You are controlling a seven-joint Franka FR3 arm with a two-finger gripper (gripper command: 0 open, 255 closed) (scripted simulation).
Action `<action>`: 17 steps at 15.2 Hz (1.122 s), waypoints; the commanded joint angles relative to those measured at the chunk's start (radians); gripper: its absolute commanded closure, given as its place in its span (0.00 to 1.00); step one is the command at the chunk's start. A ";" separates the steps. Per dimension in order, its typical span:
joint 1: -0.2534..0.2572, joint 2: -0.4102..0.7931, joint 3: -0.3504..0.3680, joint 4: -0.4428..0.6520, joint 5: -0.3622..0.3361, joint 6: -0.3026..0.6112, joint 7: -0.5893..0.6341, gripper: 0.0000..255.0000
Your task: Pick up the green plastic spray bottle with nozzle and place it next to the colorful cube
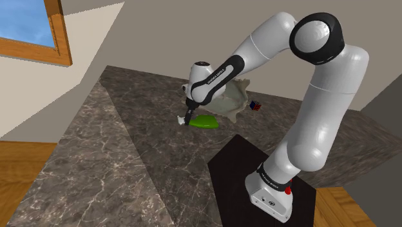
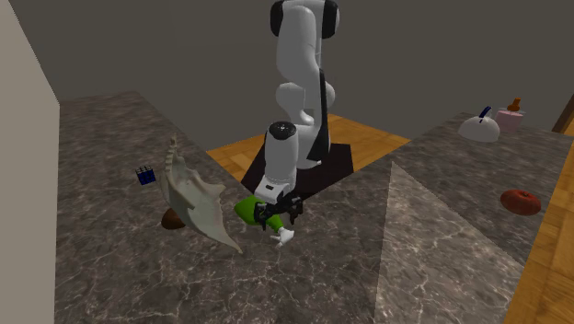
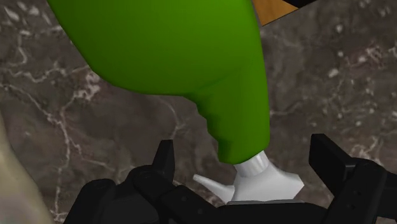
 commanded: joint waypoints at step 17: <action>0.000 0.014 0.001 0.004 0.001 0.011 0.000 1.00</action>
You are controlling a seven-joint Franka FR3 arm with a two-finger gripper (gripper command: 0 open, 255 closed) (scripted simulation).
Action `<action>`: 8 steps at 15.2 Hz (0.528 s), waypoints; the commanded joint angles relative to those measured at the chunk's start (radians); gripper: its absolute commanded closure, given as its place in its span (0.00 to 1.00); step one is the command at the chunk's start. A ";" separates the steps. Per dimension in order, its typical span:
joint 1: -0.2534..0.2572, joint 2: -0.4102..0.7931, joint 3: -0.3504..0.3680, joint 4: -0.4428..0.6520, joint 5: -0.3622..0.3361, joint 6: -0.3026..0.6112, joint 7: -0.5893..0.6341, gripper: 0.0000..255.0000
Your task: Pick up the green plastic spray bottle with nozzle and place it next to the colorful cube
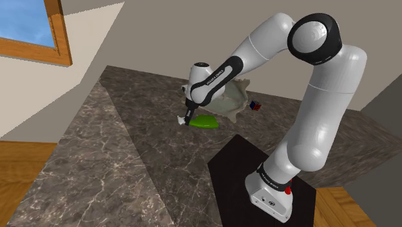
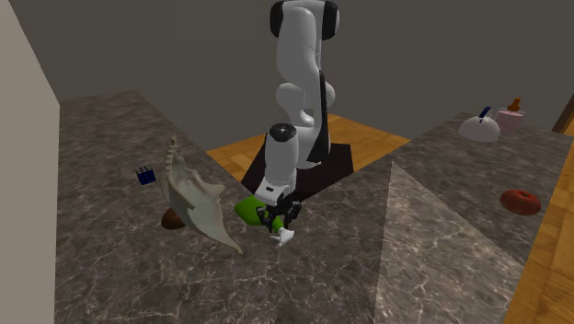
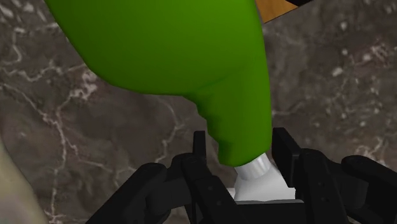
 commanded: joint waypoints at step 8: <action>0.003 -0.104 -0.003 -0.003 -0.005 -0.101 -0.001 1.00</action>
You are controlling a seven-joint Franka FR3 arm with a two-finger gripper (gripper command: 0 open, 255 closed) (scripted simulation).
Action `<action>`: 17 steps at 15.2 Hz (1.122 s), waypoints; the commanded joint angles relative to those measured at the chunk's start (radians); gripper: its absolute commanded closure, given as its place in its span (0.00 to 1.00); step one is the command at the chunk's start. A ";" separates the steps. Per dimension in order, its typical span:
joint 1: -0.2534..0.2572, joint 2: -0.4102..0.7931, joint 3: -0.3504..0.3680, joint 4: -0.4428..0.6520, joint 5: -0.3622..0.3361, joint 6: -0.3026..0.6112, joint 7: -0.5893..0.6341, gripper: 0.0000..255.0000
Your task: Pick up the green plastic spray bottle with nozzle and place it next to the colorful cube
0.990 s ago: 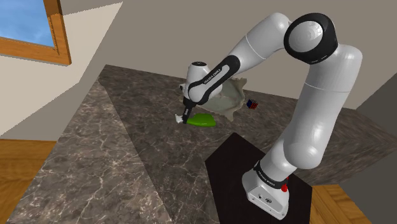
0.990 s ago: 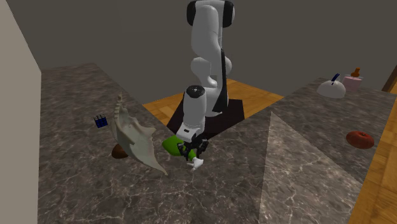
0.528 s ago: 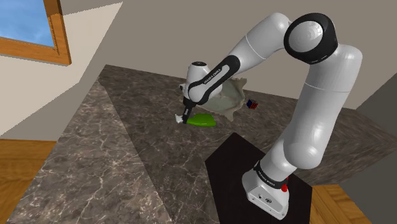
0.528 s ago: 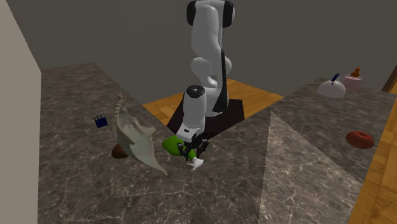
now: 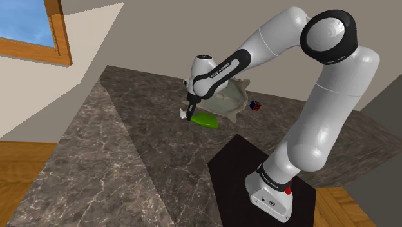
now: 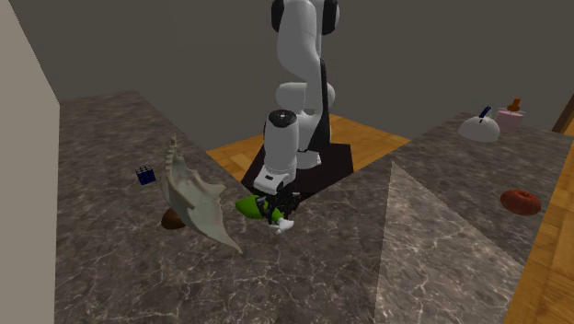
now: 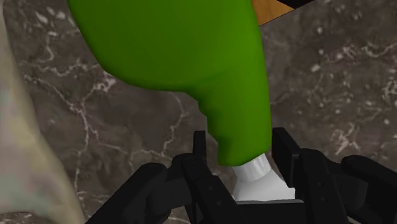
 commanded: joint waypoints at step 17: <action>-0.007 -0.207 -0.012 0.018 -0.010 -0.224 -0.024 1.00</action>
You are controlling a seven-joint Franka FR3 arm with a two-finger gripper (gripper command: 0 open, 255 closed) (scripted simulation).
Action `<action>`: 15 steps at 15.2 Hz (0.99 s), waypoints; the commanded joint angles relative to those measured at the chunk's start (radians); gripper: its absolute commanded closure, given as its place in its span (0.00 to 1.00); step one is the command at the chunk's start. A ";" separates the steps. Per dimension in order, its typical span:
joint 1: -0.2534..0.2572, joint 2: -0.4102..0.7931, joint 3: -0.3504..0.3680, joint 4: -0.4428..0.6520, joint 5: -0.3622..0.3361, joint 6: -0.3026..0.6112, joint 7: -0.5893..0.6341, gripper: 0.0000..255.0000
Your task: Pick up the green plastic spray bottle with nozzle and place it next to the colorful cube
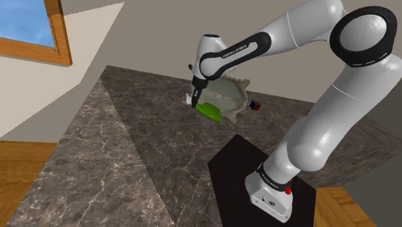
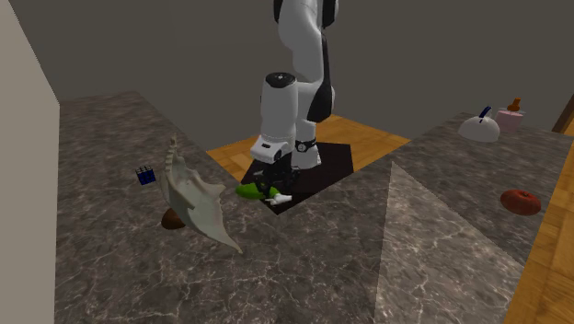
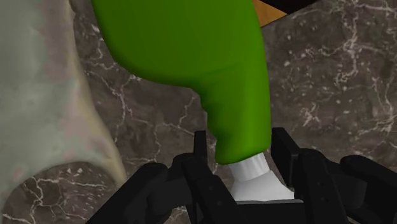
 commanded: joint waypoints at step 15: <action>-0.206 -0.209 -0.225 -0.229 -0.111 0.050 -0.341 1.00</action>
